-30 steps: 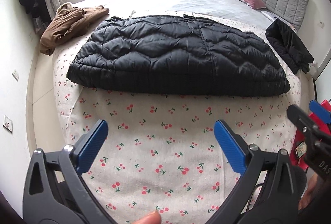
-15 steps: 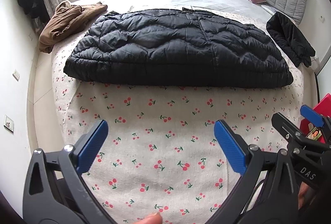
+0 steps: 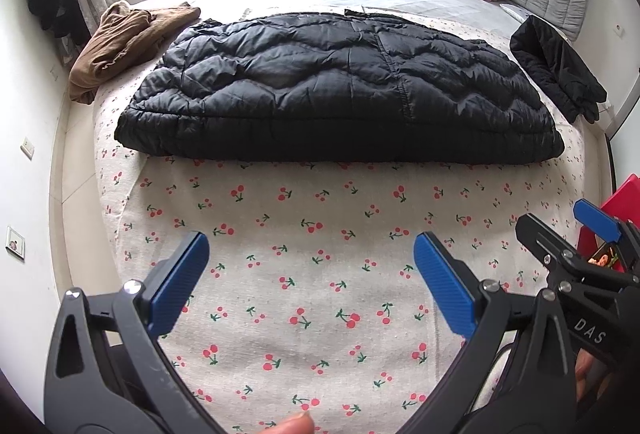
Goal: Fold large clothes
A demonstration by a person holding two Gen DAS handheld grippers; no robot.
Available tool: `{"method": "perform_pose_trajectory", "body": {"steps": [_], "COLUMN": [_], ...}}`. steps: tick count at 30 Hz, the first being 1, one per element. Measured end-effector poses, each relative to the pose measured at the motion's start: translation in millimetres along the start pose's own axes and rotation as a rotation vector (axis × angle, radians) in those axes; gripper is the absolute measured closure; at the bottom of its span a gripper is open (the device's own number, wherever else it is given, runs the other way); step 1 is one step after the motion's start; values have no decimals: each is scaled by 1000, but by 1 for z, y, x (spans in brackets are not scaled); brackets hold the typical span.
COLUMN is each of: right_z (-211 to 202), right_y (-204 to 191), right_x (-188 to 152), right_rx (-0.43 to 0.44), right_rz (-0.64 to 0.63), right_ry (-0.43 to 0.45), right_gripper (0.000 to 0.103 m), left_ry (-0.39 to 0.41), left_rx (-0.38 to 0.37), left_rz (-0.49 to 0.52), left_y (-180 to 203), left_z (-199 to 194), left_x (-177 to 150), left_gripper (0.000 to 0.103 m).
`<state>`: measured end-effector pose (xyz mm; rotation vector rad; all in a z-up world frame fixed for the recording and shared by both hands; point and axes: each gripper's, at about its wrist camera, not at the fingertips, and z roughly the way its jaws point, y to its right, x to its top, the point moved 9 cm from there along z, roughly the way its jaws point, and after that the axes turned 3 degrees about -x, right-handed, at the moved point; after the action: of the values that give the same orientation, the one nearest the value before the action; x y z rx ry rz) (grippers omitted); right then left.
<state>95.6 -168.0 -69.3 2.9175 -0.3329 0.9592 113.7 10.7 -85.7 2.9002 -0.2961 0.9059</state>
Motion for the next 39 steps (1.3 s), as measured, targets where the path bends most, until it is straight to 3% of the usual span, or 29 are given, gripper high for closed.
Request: {"method": "perform_pose_trajectory", "body": {"steps": [39], "right_z": [9], "right_y": [-6], "right_x": [-6], "right_rx": [4], "right_rz": [12], "right_ry": [-31], "right_gripper": [10], "left_ry": [-32], "left_rx": [1], "left_rz": [-5], "left_y": [1], "left_z": [9], "left_x": [-6], "left_gripper": [1]}}
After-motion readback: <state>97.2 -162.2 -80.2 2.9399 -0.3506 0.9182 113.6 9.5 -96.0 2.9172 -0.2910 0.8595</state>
